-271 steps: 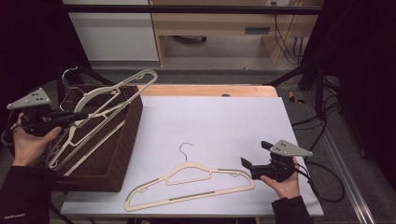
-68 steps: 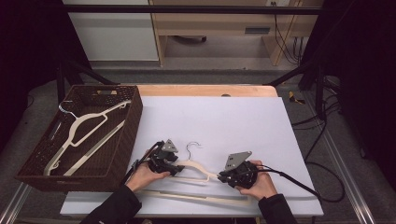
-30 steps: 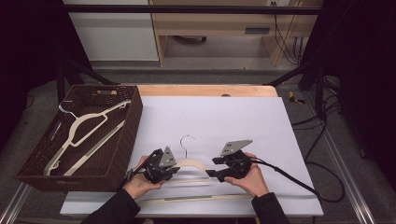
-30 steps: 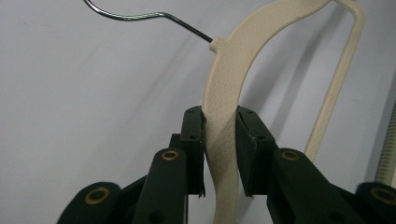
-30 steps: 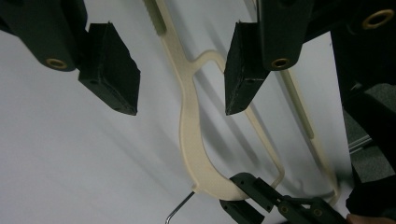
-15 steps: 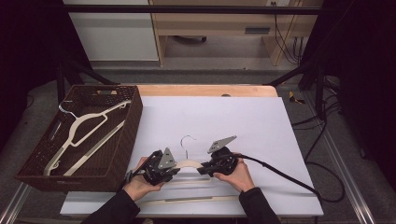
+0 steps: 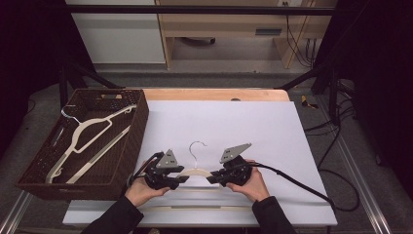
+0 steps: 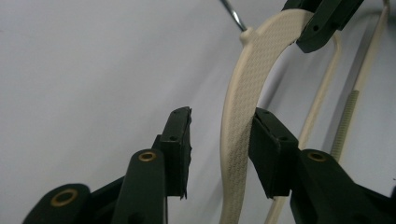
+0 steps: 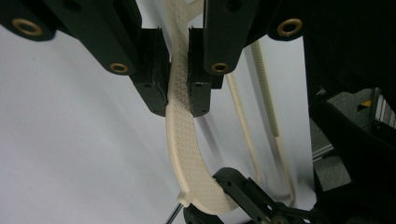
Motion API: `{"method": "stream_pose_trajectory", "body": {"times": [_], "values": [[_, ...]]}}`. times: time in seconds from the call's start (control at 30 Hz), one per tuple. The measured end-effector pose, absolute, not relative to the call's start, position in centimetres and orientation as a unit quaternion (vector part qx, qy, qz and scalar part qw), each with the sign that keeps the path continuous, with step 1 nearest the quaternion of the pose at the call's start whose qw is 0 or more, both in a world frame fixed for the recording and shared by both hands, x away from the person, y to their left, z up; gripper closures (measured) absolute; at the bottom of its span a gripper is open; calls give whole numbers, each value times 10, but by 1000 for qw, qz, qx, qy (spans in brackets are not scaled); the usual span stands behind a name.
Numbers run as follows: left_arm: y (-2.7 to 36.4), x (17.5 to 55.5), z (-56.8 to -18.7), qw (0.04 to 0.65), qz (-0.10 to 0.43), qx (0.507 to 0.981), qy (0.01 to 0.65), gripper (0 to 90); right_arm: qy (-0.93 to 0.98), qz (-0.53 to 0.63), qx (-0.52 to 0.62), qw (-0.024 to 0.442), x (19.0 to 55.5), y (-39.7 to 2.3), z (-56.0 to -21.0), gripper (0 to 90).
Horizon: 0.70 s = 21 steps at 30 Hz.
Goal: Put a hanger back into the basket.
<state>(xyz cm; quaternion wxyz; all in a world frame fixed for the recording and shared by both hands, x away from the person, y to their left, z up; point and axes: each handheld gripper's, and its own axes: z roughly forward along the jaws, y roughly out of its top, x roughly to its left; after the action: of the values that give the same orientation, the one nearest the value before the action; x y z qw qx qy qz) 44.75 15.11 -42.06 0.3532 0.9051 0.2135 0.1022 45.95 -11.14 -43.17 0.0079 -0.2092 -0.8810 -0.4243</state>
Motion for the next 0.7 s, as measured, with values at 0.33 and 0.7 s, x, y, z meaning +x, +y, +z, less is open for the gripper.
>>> {"method": "stream_pose_trajectory", "body": {"times": [0.33, 0.7], "values": [[151, 448, -415, 357, 81, 906, 210, 764, -877, -441, -191, -2, 452, -115, -417, 826], [155, 433, -401, 393, 68, 897, 193, 832, -862, -460, -202, -58, 443, -121, -401, 632]]}}
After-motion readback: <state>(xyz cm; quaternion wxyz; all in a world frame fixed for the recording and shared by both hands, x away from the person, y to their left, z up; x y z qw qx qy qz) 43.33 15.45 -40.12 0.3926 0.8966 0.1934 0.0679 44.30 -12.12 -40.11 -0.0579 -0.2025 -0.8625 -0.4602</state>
